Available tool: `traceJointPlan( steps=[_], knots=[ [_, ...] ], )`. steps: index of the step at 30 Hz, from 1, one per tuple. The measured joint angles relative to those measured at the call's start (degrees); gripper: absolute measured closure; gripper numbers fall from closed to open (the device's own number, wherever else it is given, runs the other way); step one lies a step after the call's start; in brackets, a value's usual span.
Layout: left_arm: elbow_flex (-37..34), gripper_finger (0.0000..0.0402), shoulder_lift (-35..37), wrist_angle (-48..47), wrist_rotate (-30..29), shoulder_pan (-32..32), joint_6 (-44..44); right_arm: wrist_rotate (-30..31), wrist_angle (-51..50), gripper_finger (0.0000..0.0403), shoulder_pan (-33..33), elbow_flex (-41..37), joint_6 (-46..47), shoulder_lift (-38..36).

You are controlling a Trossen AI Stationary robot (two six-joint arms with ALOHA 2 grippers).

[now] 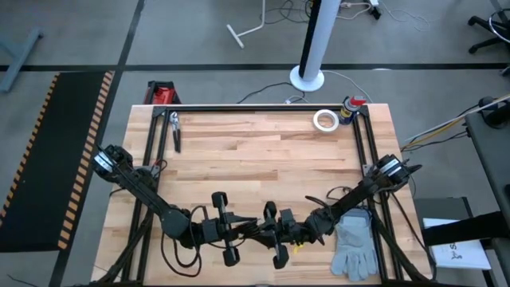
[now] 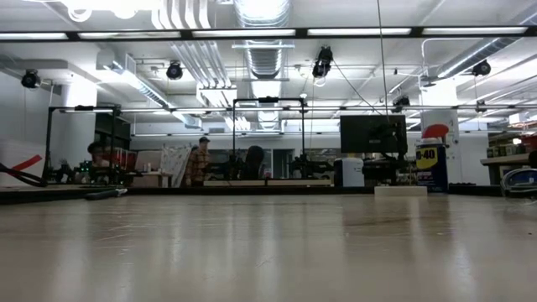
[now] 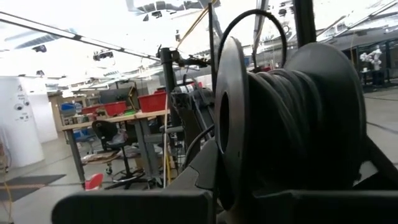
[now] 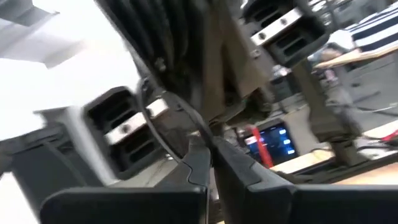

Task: Coil cords
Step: Coil the black wire into the spool

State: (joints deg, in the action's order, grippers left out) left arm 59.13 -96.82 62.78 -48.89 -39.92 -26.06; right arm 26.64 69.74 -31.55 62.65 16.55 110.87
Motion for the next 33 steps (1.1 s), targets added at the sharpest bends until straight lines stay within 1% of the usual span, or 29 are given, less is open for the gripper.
traceJointPlan(
  steps=[4,6,10,12,14,16,20,23,27,30,33],
  knots=[
    [0.0,0.0401,0.0,-1.1,-0.7,-0.1,1.3,4.8,-0.1,0.04,-0.7,0.0,-3.4,-0.1],
    [0.0,0.0401,0.0,-1.4,-2.1,-0.3,1.6,9.0,-0.1,0.04,-1.5,0.0,-6.5,-0.5],
    [0.0,0.0401,0.0,-2.4,-5.4,-0.6,1.7,20.4,-0.2,0.0402,-3.7,0.0,-16.5,-2.2],
    [0.0,0.0401,0.0,-2.4,-7.3,-0.7,2.0,24.1,-0.1,0.0402,-4.3,0.2,-21.4,-2.8],
    [0.0,0.0401,0.0,-2.9,-7.8,-0.7,2.6,26.9,-0.4,0.0402,-4.7,0.9,-26.3,-3.5],
    [0.0,0.0401,0.0,-3.4,-7.8,-0.7,3.2,28.3,-0.2,0.0403,-4.8,2.0,-30.2,-3.7],
    [0.2,0.0401,0.1,-4.4,-10.3,-1.0,3.7,30.2,-0.5,0.0403,-5.3,3.5,-36.8,-3.8],
    [0.2,0.0401,0.1,-4.8,-11.2,-1.3,3.7,33.1,-0.5,0.0403,-6.2,4.0,-41.7,-3.9],
    [0.2,0.0401,0.1,-5.0,-11.7,-1.5,3.7,34.7,-0.5,0.0402,-7.7,5.1,-50.7,-4.0],
    [0.4,0.0402,0.1,-5.4,-12.0,-1.5,3.6,39.4,-2.2,0.0389,-8.4,6.5,-53.6,-4.0],
    [1.7,0.0402,0.1,-8.3,-12.1,-1.6,4.0,42.6,-5.2,0.0358,-8.5,8.3,-54.2,-4.1]
  ],
)
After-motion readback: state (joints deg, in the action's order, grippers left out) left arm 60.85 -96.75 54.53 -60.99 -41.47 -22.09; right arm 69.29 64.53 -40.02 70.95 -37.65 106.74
